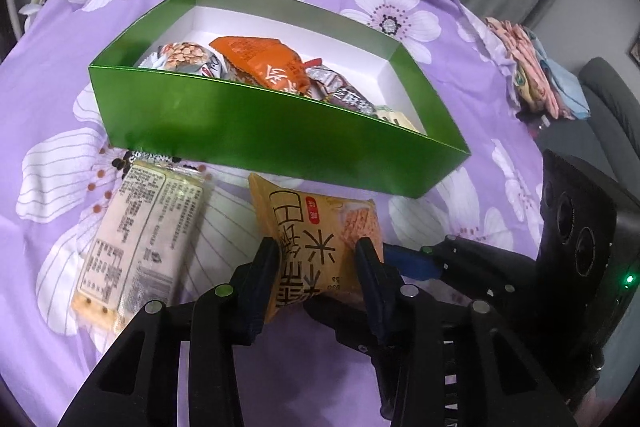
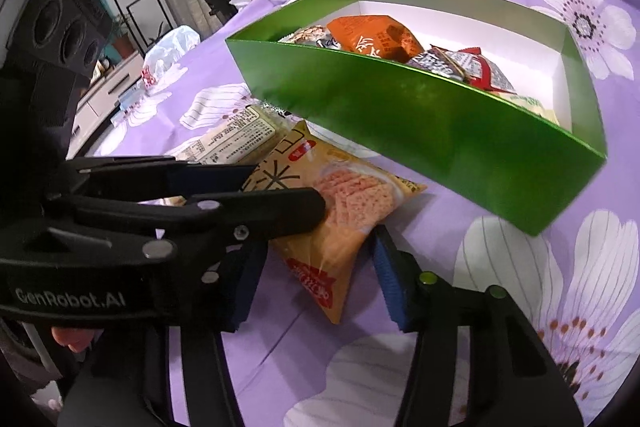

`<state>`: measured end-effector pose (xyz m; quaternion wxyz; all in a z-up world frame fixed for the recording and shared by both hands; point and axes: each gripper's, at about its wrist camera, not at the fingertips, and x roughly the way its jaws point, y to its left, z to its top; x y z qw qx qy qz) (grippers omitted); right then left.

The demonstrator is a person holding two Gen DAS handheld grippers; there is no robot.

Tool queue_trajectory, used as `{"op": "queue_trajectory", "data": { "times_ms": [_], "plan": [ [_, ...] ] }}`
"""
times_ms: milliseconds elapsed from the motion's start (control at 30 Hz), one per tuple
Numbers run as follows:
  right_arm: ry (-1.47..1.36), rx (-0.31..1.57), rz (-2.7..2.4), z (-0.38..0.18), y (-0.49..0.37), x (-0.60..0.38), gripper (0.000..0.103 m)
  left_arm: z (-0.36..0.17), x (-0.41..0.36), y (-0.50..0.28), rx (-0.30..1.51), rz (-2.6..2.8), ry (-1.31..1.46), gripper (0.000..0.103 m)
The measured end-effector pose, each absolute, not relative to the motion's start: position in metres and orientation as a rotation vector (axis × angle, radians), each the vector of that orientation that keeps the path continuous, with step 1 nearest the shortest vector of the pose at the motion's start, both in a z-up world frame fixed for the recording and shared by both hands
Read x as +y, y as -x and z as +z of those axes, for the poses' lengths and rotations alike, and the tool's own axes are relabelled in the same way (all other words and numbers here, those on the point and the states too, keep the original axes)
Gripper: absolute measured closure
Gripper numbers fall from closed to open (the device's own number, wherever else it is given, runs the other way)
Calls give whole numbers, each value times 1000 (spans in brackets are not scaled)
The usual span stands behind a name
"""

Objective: Organize snacks
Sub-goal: 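Carry the yellow pack into the green box and open the left gripper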

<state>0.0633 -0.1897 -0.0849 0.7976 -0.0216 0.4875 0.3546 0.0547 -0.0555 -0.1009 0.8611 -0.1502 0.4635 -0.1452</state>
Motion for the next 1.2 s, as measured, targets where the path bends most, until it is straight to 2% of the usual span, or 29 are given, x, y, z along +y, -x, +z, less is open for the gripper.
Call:
{"op": "queue_trajectory", "data": {
  "times_ms": [767, 1200],
  "plan": [
    [93, 860, 703, 5, -10, -223, 51, -18, -89, 0, 809, -354, 231, 63],
    [105, 787, 690, 34, -3, -228, 51, 10, -93, 8, 734, -364, 203, 63]
  ]
}}
